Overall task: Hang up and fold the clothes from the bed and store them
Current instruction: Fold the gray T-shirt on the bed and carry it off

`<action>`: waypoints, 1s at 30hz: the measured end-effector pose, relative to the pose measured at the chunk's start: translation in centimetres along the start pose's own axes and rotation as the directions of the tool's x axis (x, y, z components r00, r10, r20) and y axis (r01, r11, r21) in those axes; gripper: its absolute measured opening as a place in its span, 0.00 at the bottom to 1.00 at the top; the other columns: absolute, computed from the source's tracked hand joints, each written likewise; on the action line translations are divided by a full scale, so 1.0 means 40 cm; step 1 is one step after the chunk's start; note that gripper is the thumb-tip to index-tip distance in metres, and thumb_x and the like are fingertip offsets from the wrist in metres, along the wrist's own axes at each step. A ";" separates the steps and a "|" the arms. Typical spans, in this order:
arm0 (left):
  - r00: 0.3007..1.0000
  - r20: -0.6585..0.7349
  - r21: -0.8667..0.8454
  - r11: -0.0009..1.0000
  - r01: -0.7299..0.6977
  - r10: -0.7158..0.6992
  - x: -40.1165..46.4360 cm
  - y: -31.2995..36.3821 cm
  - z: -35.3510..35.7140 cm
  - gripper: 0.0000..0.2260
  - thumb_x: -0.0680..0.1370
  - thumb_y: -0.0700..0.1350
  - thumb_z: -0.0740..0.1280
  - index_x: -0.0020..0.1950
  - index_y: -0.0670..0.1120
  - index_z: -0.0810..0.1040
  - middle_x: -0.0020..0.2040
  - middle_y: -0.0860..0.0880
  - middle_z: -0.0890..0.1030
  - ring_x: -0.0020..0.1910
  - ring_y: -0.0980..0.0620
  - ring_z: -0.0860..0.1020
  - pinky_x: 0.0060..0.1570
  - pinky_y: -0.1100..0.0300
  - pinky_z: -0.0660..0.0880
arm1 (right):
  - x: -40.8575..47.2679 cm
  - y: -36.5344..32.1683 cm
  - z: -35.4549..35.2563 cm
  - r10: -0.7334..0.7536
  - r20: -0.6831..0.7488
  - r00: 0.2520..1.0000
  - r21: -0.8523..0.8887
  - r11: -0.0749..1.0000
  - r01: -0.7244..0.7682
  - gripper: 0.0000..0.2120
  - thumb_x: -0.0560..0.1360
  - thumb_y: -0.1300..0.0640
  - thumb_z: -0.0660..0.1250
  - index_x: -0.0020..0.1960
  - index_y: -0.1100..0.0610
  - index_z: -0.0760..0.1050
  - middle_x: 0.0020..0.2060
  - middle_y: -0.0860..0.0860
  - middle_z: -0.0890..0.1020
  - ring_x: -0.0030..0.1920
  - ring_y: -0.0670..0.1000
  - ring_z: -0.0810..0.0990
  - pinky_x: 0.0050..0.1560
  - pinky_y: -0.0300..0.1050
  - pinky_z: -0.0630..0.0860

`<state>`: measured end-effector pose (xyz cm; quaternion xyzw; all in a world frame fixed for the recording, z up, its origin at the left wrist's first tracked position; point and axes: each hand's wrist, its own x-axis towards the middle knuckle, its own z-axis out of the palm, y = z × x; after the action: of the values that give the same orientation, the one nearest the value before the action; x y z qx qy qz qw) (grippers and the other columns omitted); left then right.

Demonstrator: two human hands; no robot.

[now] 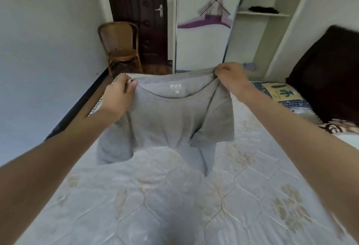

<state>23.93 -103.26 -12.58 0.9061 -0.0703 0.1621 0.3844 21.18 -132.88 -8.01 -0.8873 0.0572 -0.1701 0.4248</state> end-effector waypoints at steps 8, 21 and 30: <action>0.972 0.140 -0.163 0.973 -0.165 0.188 -0.032 0.138 -0.289 0.15 0.81 0.53 0.62 0.41 0.43 0.75 0.36 0.50 0.75 0.38 0.52 0.72 0.41 0.57 0.69 | -0.150 -0.236 -0.180 -0.017 0.050 0.999 0.187 0.982 0.007 0.08 0.76 0.52 0.62 0.42 0.55 0.76 0.37 0.52 0.76 0.41 0.49 0.75 0.46 0.44 0.70; 0.326 0.943 -0.109 0.989 0.105 0.069 -0.166 0.204 -0.547 0.11 0.74 0.35 0.67 0.50 0.45 0.85 0.54 0.42 0.84 0.54 0.44 0.83 0.48 0.57 0.80 | -0.420 -0.332 -0.357 -0.034 0.842 0.539 0.166 0.966 -0.199 0.31 0.58 0.52 0.85 0.56 0.65 0.81 0.56 0.64 0.82 0.55 0.58 0.83 0.50 0.46 0.82; -0.223 0.932 -0.251 0.952 0.174 0.286 -0.115 0.156 -0.551 0.22 0.77 0.40 0.70 0.67 0.29 0.70 0.62 0.36 0.79 0.60 0.40 0.79 0.61 0.48 0.75 | -0.416 -0.316 -0.386 -0.211 0.931 0.297 0.272 0.946 -0.179 0.24 0.70 0.58 0.77 0.60 0.70 0.78 0.55 0.64 0.82 0.54 0.60 0.83 0.55 0.52 0.80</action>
<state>12.74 -91.73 4.40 0.6155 -0.4086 -0.6015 0.3040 -0.35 -132.12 6.54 -0.7310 -0.2436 0.3780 0.5132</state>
